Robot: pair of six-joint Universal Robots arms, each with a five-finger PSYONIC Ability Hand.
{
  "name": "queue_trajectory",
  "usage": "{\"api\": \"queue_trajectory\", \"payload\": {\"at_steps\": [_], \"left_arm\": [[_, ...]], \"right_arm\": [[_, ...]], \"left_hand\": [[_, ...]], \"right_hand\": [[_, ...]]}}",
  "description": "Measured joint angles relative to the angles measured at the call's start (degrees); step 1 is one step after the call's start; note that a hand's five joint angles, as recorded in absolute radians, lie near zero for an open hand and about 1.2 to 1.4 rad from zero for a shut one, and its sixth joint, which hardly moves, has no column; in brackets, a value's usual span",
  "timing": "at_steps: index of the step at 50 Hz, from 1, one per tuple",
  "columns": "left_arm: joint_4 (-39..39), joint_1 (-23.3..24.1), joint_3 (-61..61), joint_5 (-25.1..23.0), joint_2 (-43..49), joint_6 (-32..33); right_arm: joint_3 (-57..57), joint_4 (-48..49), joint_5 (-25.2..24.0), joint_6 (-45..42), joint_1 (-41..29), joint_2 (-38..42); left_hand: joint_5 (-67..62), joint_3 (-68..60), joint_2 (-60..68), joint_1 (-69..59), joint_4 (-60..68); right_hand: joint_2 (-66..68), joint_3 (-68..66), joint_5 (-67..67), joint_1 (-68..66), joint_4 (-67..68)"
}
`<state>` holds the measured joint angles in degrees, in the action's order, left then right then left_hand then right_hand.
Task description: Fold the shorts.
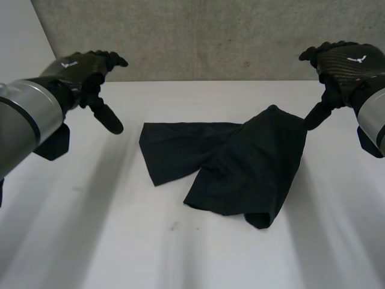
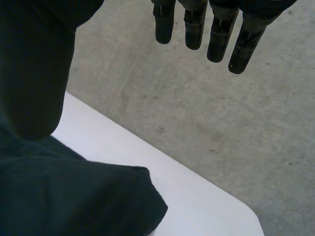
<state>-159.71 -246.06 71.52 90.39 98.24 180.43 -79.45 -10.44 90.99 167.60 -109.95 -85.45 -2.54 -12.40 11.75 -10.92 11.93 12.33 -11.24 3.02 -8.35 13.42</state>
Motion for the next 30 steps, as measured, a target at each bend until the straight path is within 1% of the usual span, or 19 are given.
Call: {"api": "queue_trajectory", "payload": {"at_steps": [4,9,10,11,12,16,17,18,21,22,24,25,27,30], "left_arm": [[-1.6,1.5,1.5,0.1,1.6,-0.5],[-8.4,7.4,5.3,0.2,5.1,-0.7],[-9.5,8.3,5.9,0.2,5.7,-0.7],[-9.5,8.3,5.9,0.2,5.7,-0.7],[-13.5,11.6,7.3,0.2,8.1,-0.5],[-18.1,15.4,8.2,0.3,11.7,-0.1],[-20.7,17.6,8.3,0.3,14.5,0.2],[-21.9,18.7,8.0,0.3,16.2,0.5],[-22.7,19.4,7.7,0.3,17.5,0.7],[-24.2,21.1,6.1,0.3,21.6,1.6],[-24.5,21.5,5.5,0.3,22.7,1.8],[-24.9,22.9,2.9,0.2,26.7,3.0],[-24.9,23.5,1.4,0.2,28.6,3.5],[-24.7,25.4,-3.4,0.2,34.0,5.1]], "right_arm": [[-0.3,-0.2,-2.3,-3.7,0.3,1.7],[-1.4,-0.2,-6.5,-12.6,0.9,5.2],[-1.6,-0.1,-7.1,-14.0,1.0,5.9],[-1.6,-0.1,-7.1,-14.0,1.0,5.9],[-1.8,0.5,-8.4,-17.2,1.6,7.8],[-1.9,2.1,-10.7,-20.6,3.1,11.0],[-1.9,3.8,-12.9,-22.4,4.6,13.2],[-1.8,4.6,-14.1,-23.1,5.3,14.3],[-1.8,5.4,-15.2,-23.8,6.0,15.2],[-1.5,8.1,-19.0,-25.6,8.1,18.3],[-1.4,8.7,-19.9,-26.0,8.6,19.0],[-0.9,10.8,-22.4,-27.2,9.8,21.5],[-0.6,11.7,-23.3,-27.8,10.2,22.6],[0.8,14.4,-24.7,-29.1,10.9,26.4]], "left_hand": [[0.0,0.0,0.0,0.0,0.0],[0.0,0.0,0.0,-0.2,0.0],[0.0,0.0,0.0,-0.2,0.0],[0.0,0.0,0.0,-0.2,0.0],[0.0,0.0,0.0,-0.2,0.0],[0.0,0.0,0.0,-0.2,0.0],[0.0,0.0,0.0,-0.2,0.0],[0.0,0.0,0.0,-0.2,0.0],[0.0,0.0,0.1,-0.2,0.1],[0.0,0.0,0.1,-0.2,0.1],[0.0,0.0,0.1,-0.2,0.1],[0.0,0.0,0.1,-0.2,0.1],[0.0,0.0,0.1,-0.2,0.1],[-0.2,-0.1,0.1,-0.2,0.1]], "right_hand": [[0.0,0.0,0.0,0.0,0.0],[0.0,0.0,0.0,0.0,0.0],[0.0,0.0,0.0,0.0,0.0],[0.0,0.0,0.0,0.0,0.0],[0.0,0.0,0.0,0.0,0.0],[0.0,0.0,0.0,0.0,0.0],[0.0,0.0,0.0,0.0,0.0],[0.0,0.0,0.0,0.0,0.0],[0.0,0.0,0.0,0.0,0.0],[0.0,0.0,0.0,0.0,0.0],[0.0,0.0,0.0,0.0,0.0],[0.0,0.0,0.0,0.0,0.0],[0.0,0.0,0.0,0.0,0.0],[0.0,0.0,0.0,0.0,0.0]]}}
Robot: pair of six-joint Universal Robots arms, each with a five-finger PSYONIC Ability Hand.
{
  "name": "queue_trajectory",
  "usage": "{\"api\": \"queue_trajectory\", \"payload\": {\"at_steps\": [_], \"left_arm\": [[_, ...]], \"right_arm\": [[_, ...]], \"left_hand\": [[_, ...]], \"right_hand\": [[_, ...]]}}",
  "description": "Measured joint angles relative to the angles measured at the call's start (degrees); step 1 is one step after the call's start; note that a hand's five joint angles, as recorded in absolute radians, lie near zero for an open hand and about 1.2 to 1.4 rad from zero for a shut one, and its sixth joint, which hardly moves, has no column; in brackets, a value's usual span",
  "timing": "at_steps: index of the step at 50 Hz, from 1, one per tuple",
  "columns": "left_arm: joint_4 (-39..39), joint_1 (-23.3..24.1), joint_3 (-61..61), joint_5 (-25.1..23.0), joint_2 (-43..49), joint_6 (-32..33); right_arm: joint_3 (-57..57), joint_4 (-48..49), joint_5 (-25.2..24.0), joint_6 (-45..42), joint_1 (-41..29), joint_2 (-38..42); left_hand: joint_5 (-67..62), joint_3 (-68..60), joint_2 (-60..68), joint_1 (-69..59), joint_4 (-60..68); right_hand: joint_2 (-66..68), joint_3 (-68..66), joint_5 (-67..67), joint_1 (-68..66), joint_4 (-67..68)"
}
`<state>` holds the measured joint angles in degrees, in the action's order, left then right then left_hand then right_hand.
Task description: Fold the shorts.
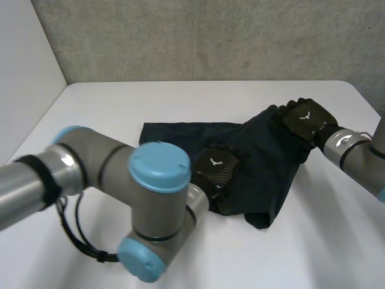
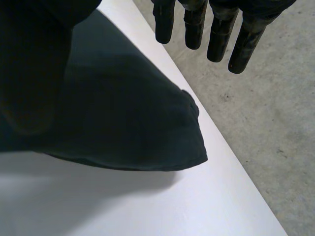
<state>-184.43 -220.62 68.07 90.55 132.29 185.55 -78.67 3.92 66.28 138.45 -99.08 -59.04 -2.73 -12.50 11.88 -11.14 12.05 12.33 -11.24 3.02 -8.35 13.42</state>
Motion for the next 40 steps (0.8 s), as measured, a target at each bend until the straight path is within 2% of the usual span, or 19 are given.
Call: {"api": "queue_trajectory", "payload": {"at_steps": [9,13,16,17,18,20,22,26,30,33,40], "left_arm": [[0.5,2.2,-7.8,-0.6,7.6,1.1],[0.5,3.0,-9.6,-0.7,9.2,1.1],[0.5,3.7,-11.7,-0.6,11.0,1.1],[0.5,3.8,-12.4,-0.5,11.5,1.1],[0.5,3.9,-13.2,-0.3,12.1,1.2],[0.5,3.9,-14.1,0.0,12.7,1.2],[0.6,3.9,-14.9,0.6,13.1,1.4],[1.0,3.4,-15.5,3.4,12.4,1.9],[2.2,1.3,-14.6,7.0,9.5,3.0],[4.1,-2.7,-11.5,9.8,4.4,4.2],[6.1,-12.2,-2.6,10.9,-6.9,6.1]], "right_arm": [[4.6,4.1,0.1,-2.0,0.1,7.8],[6.0,5.2,0.4,-2.2,0.1,9.8],[6.9,6.3,0.8,-2.2,-0.1,11.0],[7.1,6.6,0.9,-2.1,-0.1,11.2],[7.2,6.8,1.0,-2.0,-0.2,11.2],[7.3,7.0,1.0,-1.9,-0.2,11.1],[7.2,7.0,1.1,-1.5,-0.4,10.4],[6.2,5.9,1.3,-0.4,-0.6,8.0],[4.8,2.7,1.6,1.6,-0.7,4.5],[3.8,-3.8,1.6,5.0,-0.8,0.6],[3.4,-18.5,1.1,14.0,-4.7,-4.2]], "left_hand": [[-0.2,-0.3,1.7,-2.3,1.3],[-5.9,-6.1,6.9,-7.8,6.6],[-18.9,-20.1,20.8,-22.9,19.8],[-29.3,-29.8,30.6,-34.5,30.4],[-34.6,-35.1,36.0,-39.8,35.8],[-44.0,-44.5,46.3,-48.2,45.3],[-53.2,-54.0,55.0,-53.0,54.7],[-53.9,-55.4,56.3,-53.0,56.2],[-53.9,-55.4,56.3,-53.0,56.2],[-53.9,-55.4,56.3,-53.0,56.2],[-54.3,-55.4,56.5,-53.0,56.2]], "right_hand": [[0.0,0.0,0.0,0.0,0.0],[0.0,-0.1,0.0,-0.2,0.0],[20.1,-20.7,16.7,-19.2,18.8],[31.1,-30.1,24.5,-26.1,28.1],[40.7,-39.6,32.6,-33.1,37.6],[50.8,-51.0,44.1,-41.6,49.2],[54.7,-56.2,49.4,-45.0,54.2],[54.7,-56.6,50.2,-45.0,54.6],[54.7,-56.6,51.3,-45.0,54.6],[54.7,-56.6,51.4,-45.0,54.6],[54.7,-56.6,51.4,-45.0,54.6]]}}
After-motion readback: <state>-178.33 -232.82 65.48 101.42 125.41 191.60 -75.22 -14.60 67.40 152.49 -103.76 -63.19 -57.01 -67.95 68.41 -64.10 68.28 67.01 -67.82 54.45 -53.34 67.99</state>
